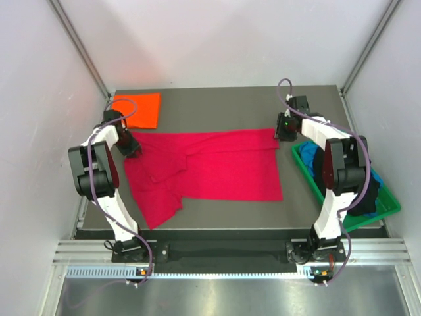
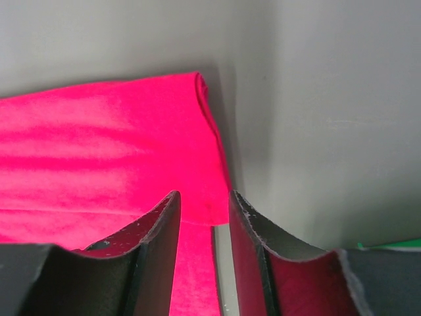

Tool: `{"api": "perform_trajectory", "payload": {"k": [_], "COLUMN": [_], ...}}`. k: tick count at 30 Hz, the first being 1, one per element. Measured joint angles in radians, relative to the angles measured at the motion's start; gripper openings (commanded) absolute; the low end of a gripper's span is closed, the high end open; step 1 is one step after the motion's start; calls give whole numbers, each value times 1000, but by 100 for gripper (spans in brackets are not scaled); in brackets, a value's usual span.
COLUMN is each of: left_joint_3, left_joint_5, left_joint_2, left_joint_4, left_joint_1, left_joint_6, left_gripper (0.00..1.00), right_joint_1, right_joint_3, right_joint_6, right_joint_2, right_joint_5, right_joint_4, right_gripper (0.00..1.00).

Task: Fold and stack the t-shirts
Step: Fold the tshirt

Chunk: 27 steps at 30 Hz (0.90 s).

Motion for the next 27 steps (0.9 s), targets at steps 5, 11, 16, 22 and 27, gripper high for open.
{"api": "perform_trajectory", "payload": {"k": [5,11,16,22,27], "left_joint_3": [3,9,51,109,136], "left_joint_5": [-4,-7,-7,-11,-28], "left_joint_2": [8,9,19,19,18], "left_joint_4": [-2,-3,-9,-29,-43], "left_joint_1": [0,0,0,0,0], "left_joint_6": [3,13,20,15,14], "left_gripper": [29,9,0,0,9], "right_joint_1": [0,-1,-1,-1,-1], "right_joint_3": [-12,-30,-36,-37,-51], "right_joint_6": [0,0,0,3,13], "right_joint_2": [23,49,50,50,45], "right_joint_5": [1,2,3,3,-10], "right_joint_4": [-1,0,8,7,17], "right_gripper": [34,29,23,0,0]}}
